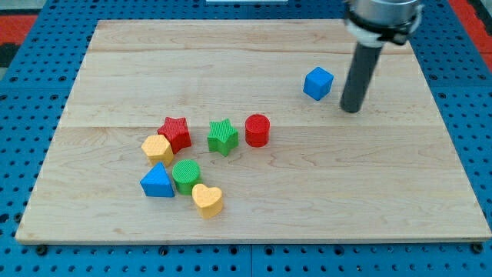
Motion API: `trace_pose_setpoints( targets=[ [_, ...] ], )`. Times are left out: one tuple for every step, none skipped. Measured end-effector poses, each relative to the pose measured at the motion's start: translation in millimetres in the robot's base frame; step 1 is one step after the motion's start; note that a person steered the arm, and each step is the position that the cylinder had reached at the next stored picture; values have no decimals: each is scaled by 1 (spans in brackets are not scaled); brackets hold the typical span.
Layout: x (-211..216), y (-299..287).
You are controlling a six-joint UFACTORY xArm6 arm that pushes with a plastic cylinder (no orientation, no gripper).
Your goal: Slide the blue cube towards the top center of the board
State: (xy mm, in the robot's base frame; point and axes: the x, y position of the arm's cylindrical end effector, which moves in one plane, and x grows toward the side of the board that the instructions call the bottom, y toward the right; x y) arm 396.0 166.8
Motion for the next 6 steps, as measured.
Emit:
trace_pose_setpoints(
  targets=[
    [-53,-64],
    [-108,-125],
    [-70,-101],
    [-77,-152],
    [-129,-147],
    [-145,-165]
  ],
)
